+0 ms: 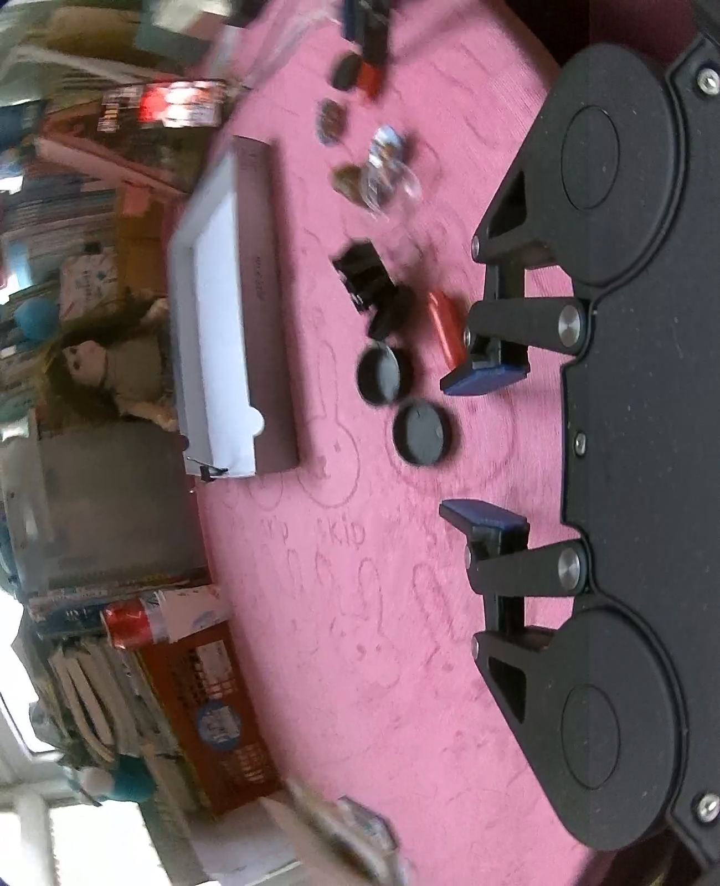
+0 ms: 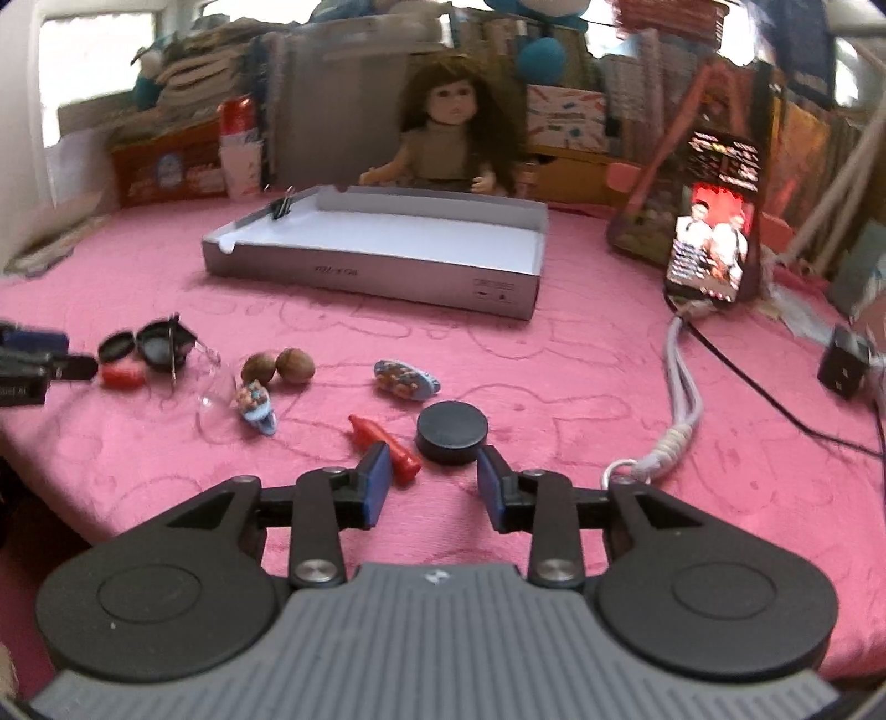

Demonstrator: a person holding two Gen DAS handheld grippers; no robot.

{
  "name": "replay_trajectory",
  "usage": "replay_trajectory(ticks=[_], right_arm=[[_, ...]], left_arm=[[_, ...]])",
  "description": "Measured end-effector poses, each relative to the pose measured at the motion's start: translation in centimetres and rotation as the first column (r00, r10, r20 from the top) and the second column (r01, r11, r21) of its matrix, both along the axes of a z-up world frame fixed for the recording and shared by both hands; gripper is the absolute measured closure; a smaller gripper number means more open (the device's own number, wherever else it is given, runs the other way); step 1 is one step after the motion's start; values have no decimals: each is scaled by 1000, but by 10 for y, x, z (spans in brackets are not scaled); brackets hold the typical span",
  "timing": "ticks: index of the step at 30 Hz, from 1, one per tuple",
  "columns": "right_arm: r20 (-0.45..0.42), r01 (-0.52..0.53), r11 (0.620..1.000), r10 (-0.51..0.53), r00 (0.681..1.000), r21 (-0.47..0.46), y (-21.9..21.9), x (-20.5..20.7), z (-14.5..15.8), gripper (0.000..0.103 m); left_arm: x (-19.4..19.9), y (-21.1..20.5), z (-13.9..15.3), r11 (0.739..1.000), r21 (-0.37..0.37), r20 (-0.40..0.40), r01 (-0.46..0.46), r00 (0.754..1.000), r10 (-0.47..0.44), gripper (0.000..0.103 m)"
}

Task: Organize rigid objects
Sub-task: 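Carry the red crayons in both tools over the grey tray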

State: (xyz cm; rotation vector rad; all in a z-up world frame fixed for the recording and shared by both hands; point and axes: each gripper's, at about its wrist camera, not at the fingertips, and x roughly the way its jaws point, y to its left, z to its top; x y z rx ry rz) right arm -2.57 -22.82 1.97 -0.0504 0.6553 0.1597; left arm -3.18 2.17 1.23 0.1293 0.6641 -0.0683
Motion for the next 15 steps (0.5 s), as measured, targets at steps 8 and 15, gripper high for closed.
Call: replay_trajectory(ticks=[8,15], right_arm=[[-9,38,997,-37,999,71,3,-3,3,51],[-18,62,992,-60,998,106,4,-7,1,48]], left_arm=[[-10,-31,-2,992,-95,52,-85,995,91,34],[-1,-51,-13,993,-19,67,-116,991,117,39]])
